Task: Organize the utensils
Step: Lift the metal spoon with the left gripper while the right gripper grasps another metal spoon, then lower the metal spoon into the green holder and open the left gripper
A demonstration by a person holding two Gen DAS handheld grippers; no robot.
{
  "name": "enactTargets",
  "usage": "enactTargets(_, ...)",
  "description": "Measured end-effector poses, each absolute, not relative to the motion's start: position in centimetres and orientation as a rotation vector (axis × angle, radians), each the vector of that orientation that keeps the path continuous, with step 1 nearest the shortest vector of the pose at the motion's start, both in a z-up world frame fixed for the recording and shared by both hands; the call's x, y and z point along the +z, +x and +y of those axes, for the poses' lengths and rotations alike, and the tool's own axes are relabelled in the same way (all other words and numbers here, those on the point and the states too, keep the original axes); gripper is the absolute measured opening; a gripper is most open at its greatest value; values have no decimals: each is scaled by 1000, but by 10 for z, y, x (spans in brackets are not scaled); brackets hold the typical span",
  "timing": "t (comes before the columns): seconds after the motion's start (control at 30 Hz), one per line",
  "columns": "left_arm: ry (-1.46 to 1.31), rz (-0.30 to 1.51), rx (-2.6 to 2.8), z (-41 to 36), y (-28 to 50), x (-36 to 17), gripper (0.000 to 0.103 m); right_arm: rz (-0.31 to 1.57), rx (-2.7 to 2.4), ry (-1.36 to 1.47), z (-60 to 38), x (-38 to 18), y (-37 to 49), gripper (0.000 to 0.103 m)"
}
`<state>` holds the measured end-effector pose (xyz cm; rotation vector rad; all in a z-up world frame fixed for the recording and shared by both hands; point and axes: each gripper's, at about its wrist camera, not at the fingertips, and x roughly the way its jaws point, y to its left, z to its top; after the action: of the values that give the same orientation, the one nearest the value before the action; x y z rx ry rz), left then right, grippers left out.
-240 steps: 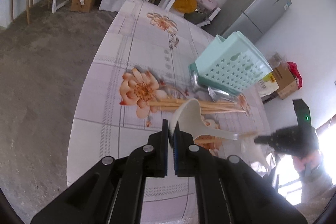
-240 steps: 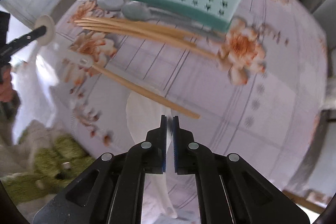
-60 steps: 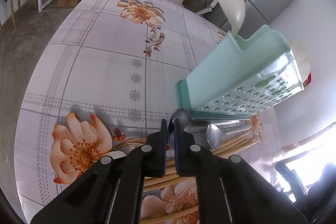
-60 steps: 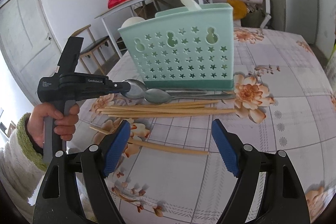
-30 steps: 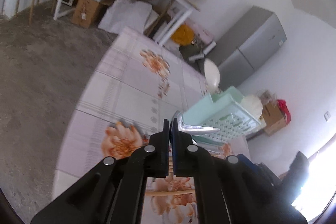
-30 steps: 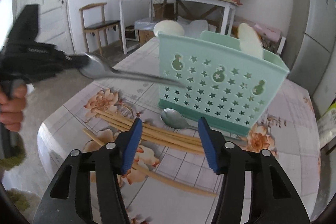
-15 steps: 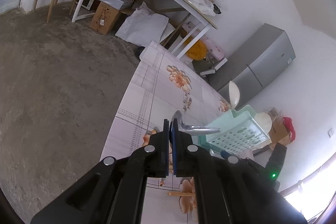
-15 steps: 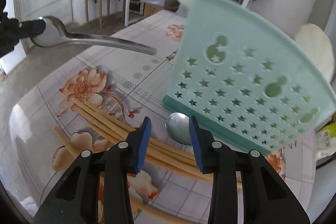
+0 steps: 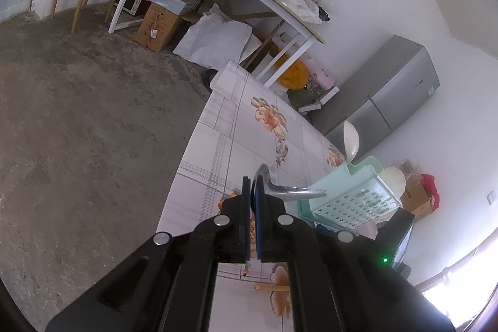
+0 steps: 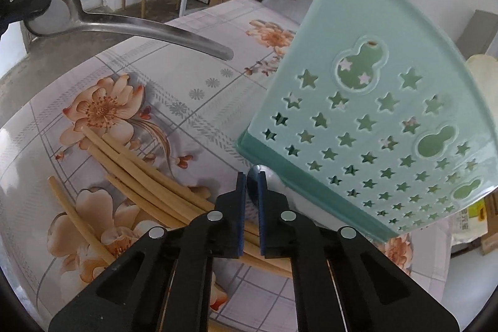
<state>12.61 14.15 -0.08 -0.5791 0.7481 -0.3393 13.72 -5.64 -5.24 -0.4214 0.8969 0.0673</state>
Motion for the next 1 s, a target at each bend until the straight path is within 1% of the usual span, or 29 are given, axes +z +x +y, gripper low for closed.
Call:
enactTargets(0.23, -560, 692, -351, 143, 113, 17, 1, 808, 73, -372, -72, -20, 114, 2)
enactTargets(0.43, -528, 543, -427, 140, 94, 54, 1, 736, 59, -213, -113, 24, 87, 0)
enactTargets(0.57, -491, 481, -450, 129, 93, 78, 1, 686, 37, -105, -140, 49, 72, 0)
enactTargets(0.67, -409, 454, -444, 110, 96, 95, 1, 647, 22, -22, -164, 65, 64, 0)
enactTargets(0.83, -151, 418, -396, 61, 102, 118, 1, 584, -4, 40, -183, 80, 57, 0)
enactTargets(1.0, 8, 401, -388, 23, 110, 125, 1, 548, -8, 67, -192, 89, 51, 0)
